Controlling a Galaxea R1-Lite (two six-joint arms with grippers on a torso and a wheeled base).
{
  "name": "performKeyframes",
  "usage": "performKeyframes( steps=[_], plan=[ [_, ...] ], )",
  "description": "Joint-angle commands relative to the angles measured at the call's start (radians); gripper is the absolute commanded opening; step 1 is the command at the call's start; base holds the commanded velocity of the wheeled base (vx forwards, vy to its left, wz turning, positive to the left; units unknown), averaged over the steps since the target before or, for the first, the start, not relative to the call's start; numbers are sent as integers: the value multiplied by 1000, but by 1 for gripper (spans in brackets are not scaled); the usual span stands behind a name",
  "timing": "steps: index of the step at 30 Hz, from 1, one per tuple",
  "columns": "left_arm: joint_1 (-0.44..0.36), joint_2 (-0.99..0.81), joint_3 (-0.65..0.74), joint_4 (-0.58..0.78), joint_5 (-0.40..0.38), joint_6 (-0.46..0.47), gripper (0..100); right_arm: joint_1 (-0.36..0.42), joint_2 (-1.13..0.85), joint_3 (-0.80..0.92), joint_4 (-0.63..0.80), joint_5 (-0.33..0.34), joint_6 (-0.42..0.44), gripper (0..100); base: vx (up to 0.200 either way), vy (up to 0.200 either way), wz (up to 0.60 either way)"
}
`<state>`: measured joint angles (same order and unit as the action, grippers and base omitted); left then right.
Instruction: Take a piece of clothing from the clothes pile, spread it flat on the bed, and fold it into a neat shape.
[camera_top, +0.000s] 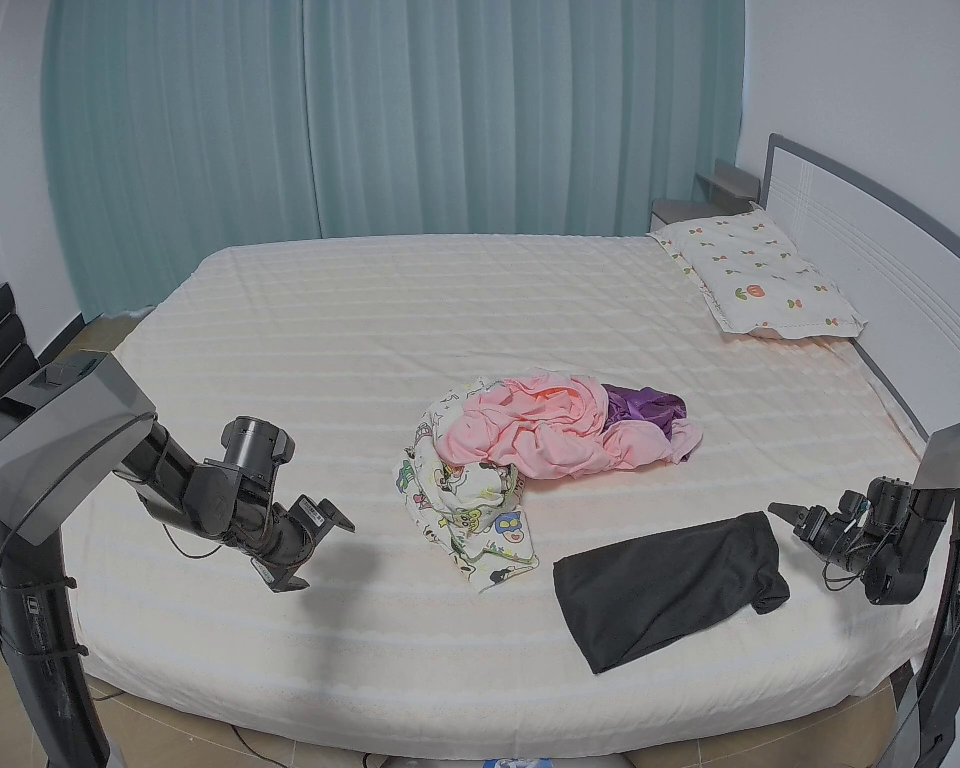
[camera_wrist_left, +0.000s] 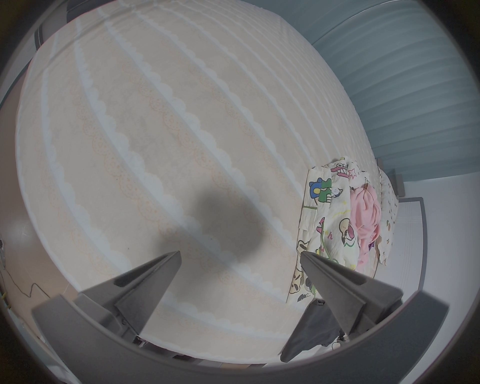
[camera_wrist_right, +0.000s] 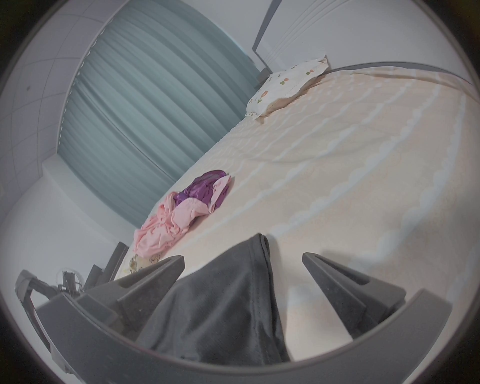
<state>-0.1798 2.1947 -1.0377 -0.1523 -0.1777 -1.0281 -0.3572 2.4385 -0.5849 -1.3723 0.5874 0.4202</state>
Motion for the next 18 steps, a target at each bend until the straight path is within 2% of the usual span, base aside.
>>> performKeyframes(
  steps=[1, 5, 17, 18],
  plan=[
    [0, 2, -1, 0, 1, -1, 100, -11, 11, 40, 1, 20, -44, 100, -200, 0, 0],
    [-1, 2, -1, -1, 1, -1, 100, -11, 11, 68, 1, 60, -67, 100, -200, 0, 0],
    [0, 5, -2, -3, 1, -1, 100, 27, 40, 80, 1, 74, -69, 100, 0, 0, 0],
    [0, 5, -2, -3, 1, -1, 100, 29, 40, 80, 1, 74, -70, 0, 0, 0, 0]
  ],
)
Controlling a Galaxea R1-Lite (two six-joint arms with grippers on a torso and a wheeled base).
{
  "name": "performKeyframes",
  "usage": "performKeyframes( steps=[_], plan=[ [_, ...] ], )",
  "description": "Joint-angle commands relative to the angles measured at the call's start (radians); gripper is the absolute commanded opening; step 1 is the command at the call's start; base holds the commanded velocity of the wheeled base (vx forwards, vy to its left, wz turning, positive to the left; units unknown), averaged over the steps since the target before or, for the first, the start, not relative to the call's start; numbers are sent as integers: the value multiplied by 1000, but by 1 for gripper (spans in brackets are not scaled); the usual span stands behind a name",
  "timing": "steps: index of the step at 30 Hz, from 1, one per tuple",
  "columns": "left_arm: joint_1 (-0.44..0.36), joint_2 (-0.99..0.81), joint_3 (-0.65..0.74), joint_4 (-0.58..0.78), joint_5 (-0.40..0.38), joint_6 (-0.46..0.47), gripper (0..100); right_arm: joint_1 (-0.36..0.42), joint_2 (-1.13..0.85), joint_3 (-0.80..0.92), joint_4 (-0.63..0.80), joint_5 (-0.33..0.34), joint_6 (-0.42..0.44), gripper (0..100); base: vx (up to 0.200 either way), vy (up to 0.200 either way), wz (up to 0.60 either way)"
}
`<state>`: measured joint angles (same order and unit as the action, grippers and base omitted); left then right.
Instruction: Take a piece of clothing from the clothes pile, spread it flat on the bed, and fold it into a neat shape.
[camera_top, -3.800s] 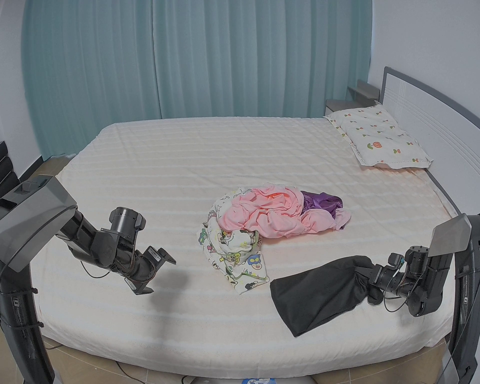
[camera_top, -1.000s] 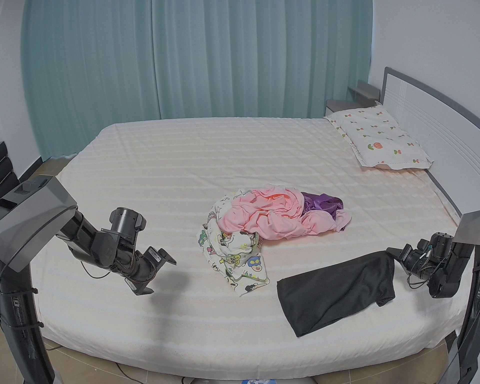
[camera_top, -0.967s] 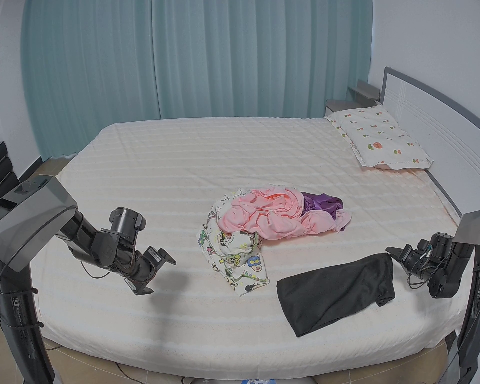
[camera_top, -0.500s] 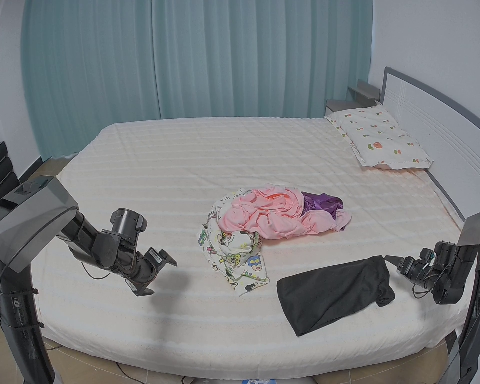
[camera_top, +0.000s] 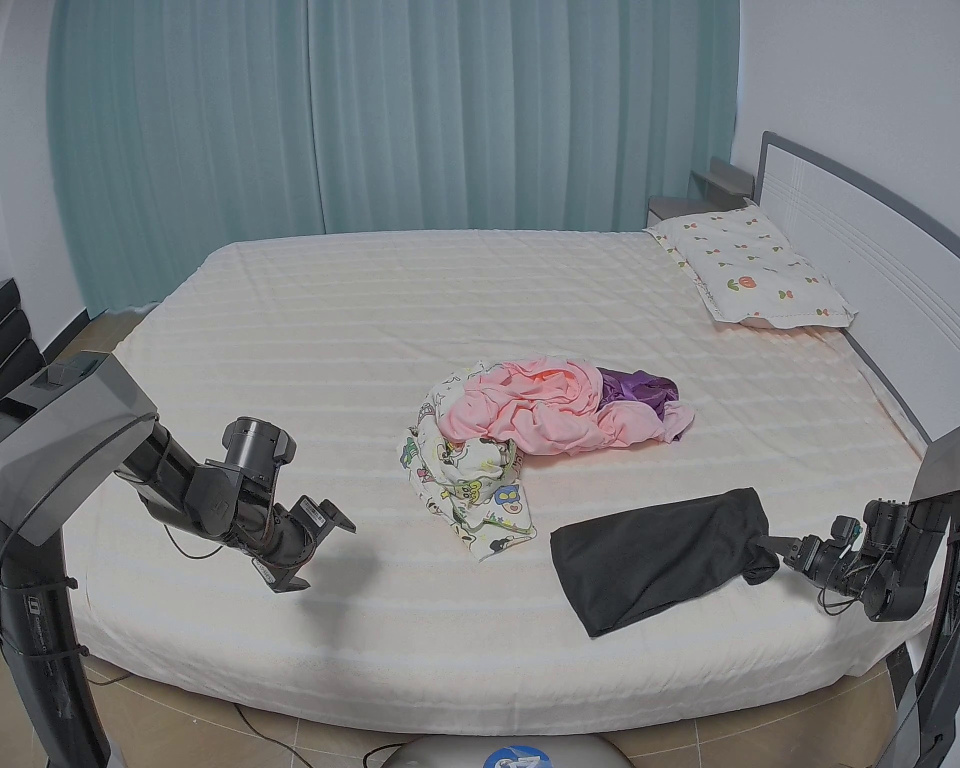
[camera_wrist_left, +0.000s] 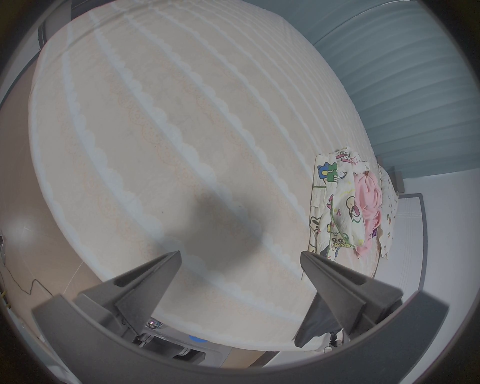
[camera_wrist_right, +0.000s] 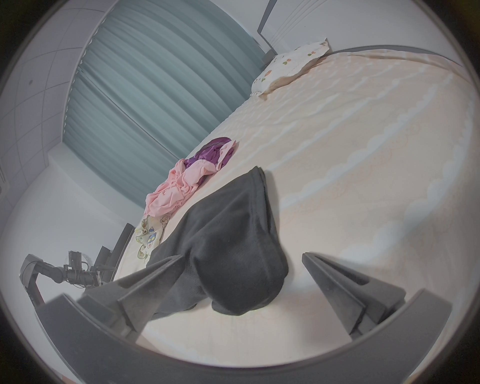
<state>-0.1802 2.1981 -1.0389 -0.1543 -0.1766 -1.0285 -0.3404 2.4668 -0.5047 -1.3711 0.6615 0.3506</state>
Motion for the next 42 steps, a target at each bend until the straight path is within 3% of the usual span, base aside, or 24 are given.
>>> performKeyframes(
  steps=[1, 14, 20, 21, 30, 35, 42],
  plan=[
    [1, 2, 0, -1, 0, -1, 100, 12, 12, 0, 0, 0, -1, 0, 0, 0, 0],
    [1, 2, -4, 1, 0, -2, 100, -35, -22, 2, 0, 1, -7, 0, 0, 0, 0],
    [1, 2, -4, 2, 0, -2, 100, -42, -22, 18, 3, 1, -56, 0, 0, 0, 0],
    [1, 2, -6, 2, 0, -2, 100, -42, -22, 18, 3, 1, -62, 100, 0, 0, 0],
    [1, 3, -10, -1, 2, -7, 100, -49, -40, -18, -22, 10, -58, 100, 0, 0, 0],
    [-4, 5, -58, 9, 14, -44, 100, -35, -92, -29, -46, 9, 36, 100, 0, -120, 0],
    [-122, 8, -62, 12, 22, -90, 100, 14, -98, -12, -131, -3, 125, 100, 0, -200, 0]
  ],
)
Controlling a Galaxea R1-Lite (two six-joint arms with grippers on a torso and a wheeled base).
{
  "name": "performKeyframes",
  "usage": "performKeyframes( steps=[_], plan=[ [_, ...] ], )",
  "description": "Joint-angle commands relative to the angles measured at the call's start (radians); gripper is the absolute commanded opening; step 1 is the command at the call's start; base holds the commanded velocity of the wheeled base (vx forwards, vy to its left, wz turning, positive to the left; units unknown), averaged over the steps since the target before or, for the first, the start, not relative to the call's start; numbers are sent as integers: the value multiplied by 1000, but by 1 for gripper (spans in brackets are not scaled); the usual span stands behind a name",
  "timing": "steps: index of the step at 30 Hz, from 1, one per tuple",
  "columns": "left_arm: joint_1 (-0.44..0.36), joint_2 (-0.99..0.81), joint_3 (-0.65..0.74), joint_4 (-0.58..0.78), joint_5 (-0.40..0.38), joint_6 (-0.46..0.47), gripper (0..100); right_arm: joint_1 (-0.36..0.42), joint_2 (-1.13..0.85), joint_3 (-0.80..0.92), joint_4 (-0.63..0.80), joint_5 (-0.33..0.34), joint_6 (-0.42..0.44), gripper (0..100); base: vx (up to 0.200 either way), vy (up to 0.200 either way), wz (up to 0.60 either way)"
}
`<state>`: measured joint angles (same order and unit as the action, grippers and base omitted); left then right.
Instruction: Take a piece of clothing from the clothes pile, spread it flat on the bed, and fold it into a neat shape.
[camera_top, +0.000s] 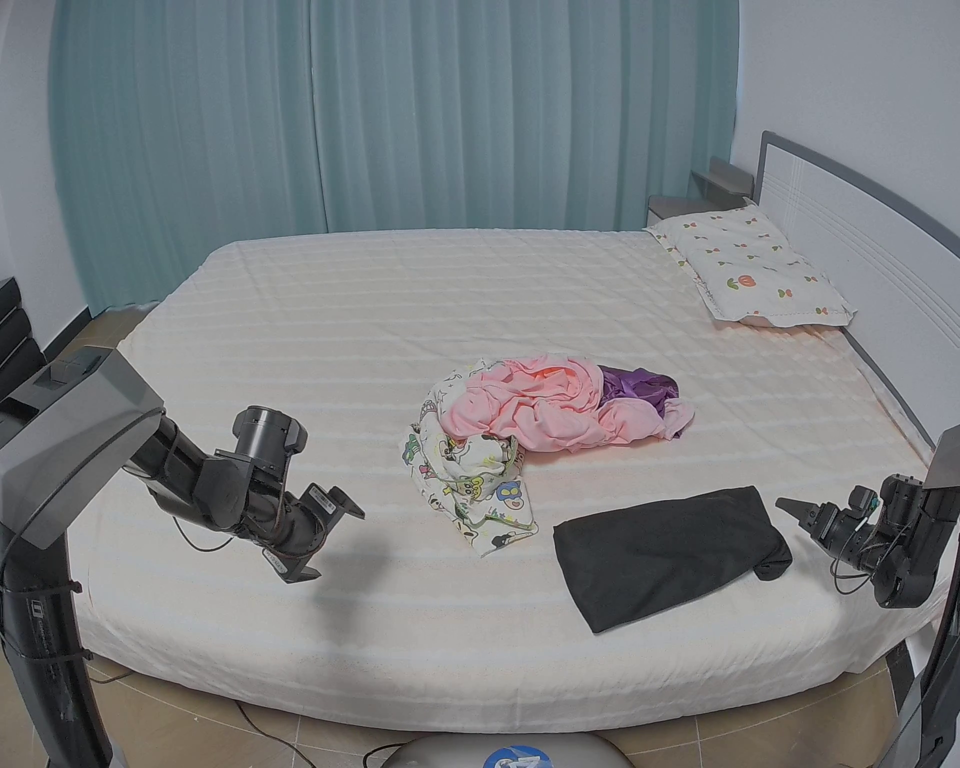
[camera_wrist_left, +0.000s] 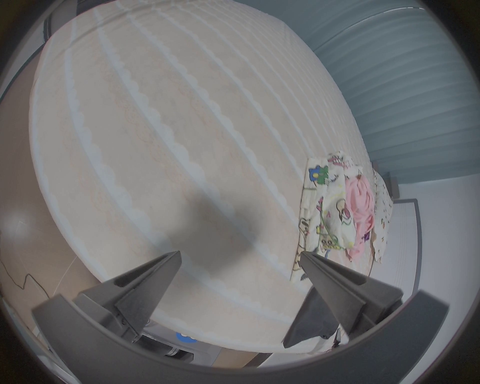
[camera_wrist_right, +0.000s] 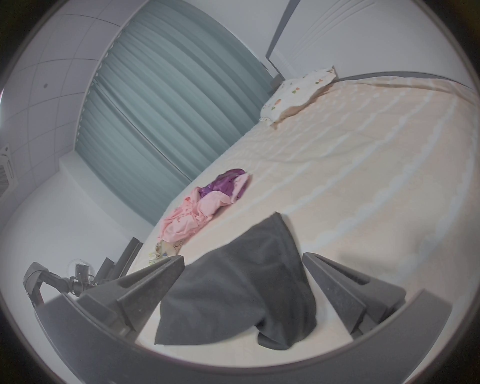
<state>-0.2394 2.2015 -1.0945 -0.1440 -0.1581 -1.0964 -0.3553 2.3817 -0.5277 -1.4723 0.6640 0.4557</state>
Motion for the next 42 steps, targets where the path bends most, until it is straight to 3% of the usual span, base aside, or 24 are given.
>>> performKeyframes(
  steps=[1, 12, 18, 20, 26, 29, 34, 42],
  plan=[
    [-69, 4, -7, 1, 3, -26, 100, 30, -13, 11, -29, -6, 20, 100, 0, -200, 0],
    [-115, 1, -15, 0, 2, -76, 100, 110, -22, 41, -40, -12, 23, 100, 0, -200, 0],
    [-126, -3, -13, 0, 2, -77, 100, 277, -27, 55, -97, -156, 116, 100, 0, -200, 0],
    [-129, -3, -12, 0, 2, -77, 100, 377, -56, 52, -97, -228, 193, 100, 0, -200, 0],
    [-129, -3, -10, -2, 3, -79, 100, 584, -53, -41, -97, -325, 388, 100, 0, -100, 0],
    [-126, -5, -5, -3, 3, -80, 100, 638, -13, -87, -95, -374, 434, 100, 0, 0, 0],
    [-121, -5, -7, -6, 3, -85, 100, 723, 68, -135, -98, -397, 422, 100, 0, 0, 0],
    [-107, -5, -7, -9, 3, -100, 100, 789, 125, -218, -98, -416, 426, 100, 0, 0, 0]
  ],
)
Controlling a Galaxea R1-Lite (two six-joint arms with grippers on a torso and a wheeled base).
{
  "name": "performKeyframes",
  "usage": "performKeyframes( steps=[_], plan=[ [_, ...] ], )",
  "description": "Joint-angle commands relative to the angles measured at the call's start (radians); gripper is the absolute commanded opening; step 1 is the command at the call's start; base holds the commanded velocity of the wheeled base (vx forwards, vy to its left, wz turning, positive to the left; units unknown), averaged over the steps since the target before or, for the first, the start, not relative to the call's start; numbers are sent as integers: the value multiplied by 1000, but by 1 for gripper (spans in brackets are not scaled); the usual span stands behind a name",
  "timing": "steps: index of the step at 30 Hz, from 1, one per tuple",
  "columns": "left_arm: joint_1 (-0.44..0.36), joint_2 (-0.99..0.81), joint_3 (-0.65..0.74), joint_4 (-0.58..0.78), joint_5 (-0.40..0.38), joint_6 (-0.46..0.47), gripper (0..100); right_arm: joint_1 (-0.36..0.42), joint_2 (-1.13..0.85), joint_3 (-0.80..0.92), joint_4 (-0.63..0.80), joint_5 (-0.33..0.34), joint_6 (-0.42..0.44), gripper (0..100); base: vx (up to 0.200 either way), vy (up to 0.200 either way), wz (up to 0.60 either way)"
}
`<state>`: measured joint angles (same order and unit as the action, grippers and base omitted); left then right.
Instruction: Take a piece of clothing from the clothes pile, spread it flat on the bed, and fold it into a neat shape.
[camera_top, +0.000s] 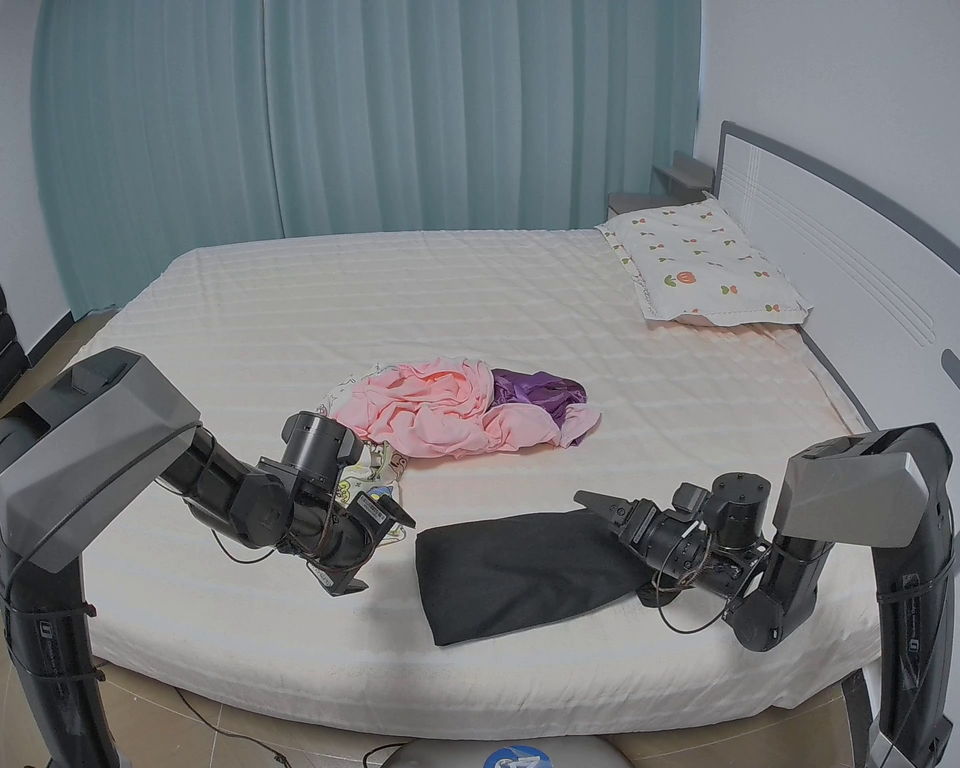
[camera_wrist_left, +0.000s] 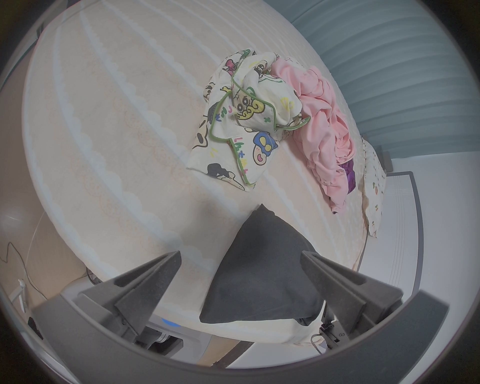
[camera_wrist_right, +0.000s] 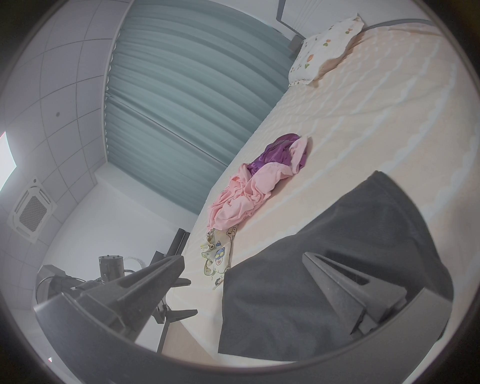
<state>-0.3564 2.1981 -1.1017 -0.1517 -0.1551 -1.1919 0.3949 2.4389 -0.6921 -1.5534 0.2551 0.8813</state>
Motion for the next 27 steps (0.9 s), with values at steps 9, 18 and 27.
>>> performKeyframes(
  steps=[9, 18, 27],
  plan=[
    [10, -1, 5, -2, 0, -5, 100, 13, 167, -95, -14, -8, -10, 100, 0, 0, 0],
    [0, -1, 8, -2, 0, -3, 100, 16, 115, -79, -17, -40, -44, 100, 0, 0, 0],
    [-1, -1, 11, -2, 2, -2, 100, -24, 55, -96, -17, -93, -39, 100, 0, 0, 0]
  ],
)
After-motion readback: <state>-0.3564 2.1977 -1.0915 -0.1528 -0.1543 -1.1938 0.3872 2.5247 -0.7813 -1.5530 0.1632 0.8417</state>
